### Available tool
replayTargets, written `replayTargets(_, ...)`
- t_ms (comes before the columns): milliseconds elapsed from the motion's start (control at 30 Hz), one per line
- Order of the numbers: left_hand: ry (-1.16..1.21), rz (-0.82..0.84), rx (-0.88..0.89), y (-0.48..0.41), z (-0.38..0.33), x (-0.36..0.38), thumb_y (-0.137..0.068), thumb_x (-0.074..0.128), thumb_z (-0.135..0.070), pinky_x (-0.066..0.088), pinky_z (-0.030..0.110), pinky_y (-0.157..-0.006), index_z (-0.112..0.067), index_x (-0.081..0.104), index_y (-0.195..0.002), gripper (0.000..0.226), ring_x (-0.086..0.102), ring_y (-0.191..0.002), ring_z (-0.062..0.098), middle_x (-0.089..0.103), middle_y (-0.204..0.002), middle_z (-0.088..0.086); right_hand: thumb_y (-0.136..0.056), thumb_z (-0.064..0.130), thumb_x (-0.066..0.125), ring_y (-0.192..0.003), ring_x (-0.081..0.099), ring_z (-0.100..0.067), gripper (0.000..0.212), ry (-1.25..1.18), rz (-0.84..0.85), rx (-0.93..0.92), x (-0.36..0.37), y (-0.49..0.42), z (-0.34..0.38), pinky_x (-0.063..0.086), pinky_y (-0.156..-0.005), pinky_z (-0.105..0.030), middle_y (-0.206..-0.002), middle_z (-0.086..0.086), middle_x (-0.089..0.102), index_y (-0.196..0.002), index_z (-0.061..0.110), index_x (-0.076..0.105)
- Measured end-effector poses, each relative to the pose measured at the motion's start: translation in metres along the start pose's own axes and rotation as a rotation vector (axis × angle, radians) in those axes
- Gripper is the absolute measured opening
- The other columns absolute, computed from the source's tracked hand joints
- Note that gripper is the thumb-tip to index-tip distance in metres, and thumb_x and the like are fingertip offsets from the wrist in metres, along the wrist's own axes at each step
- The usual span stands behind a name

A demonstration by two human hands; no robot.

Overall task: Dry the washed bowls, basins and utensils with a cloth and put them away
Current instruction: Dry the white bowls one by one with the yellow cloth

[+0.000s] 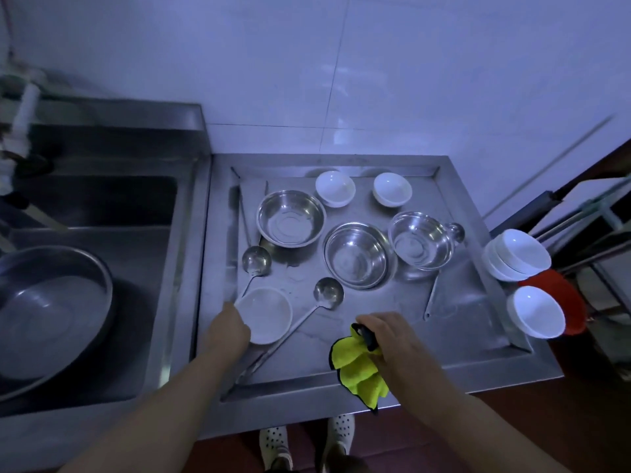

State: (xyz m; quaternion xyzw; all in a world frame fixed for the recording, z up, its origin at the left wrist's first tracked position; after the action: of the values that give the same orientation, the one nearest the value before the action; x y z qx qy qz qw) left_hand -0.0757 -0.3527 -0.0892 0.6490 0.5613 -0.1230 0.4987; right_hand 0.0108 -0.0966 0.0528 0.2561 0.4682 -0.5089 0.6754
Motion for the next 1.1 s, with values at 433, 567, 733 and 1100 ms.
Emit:
replayTargets(433,0.262,-0.398,0.447,0.076,-0.107,-0.112,-0.082,0.053,-0.004,0.034,0.011,-0.056,-0.019,0.061,-0.104,0.027,0.048,-0.069,0.005,0.048,-0.088,0.001,-0.088,0.000,0.052,-0.109,0.040,-0.013,0.070,-0.233,0.005,0.206,0.005,-0.069,0.015,0.026,-0.085,-0.002,-0.117,0.000,0.044,-0.148,0.021,0.022)
replayTargets(567,0.390,-0.449,0.519,0.107,-0.134,-0.154,-0.082,0.059,0.000,0.041,0.005,-0.059,-0.013,0.061,-0.115,0.035,0.053,-0.076,0.003,0.047,-0.094,0.001,-0.083,0.012,0.043,-0.107,0.043,-0.014,0.074,-0.296,-0.124,0.112,-0.031,-0.094,0.029,0.029,-0.086,-0.007,-0.117,-0.003,0.045,-0.150,0.018,0.014)
replayTargets(733,0.430,-0.583,0.721,0.145,-0.168,-0.201,-0.069,0.066,0.011,0.040,-0.002,-0.071,-0.020,0.061,-0.108,0.051,0.049,-0.091,-0.014,0.044,-0.096,-0.012,-0.087,0.007,0.047,-0.105,0.044,-0.013,0.070,-0.255,-0.256,0.012,-0.073,-0.108,0.036,0.025,-0.086,0.002,-0.120,-0.004,0.047,-0.149,0.017,0.015)
replayTargets(1100,0.375,-0.478,0.806,0.189,-0.219,-0.230,-0.068,0.076,-0.005,0.049,0.007,-0.070,-0.040,0.047,-0.103,0.057,0.052,-0.100,-0.013,0.054,-0.107,-0.022,-0.076,0.012,0.040,-0.100,0.034,-0.010,0.082,-0.270,-0.210,-0.108,-0.131,-0.121,0.031,0.028,-0.082,-0.009,-0.113,0.000,0.041,-0.143,0.033,-0.003)
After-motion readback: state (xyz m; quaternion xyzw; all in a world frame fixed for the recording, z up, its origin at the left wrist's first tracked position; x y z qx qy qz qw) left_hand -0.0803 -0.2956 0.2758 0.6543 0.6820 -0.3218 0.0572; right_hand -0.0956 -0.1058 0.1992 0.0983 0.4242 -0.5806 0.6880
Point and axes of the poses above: each hand's wrist, its own y-axis away from the middle knuckle, its own x-axis out of the palm, z = x × y, the point moved 5 cm from there along -y, towards the middle knuckle
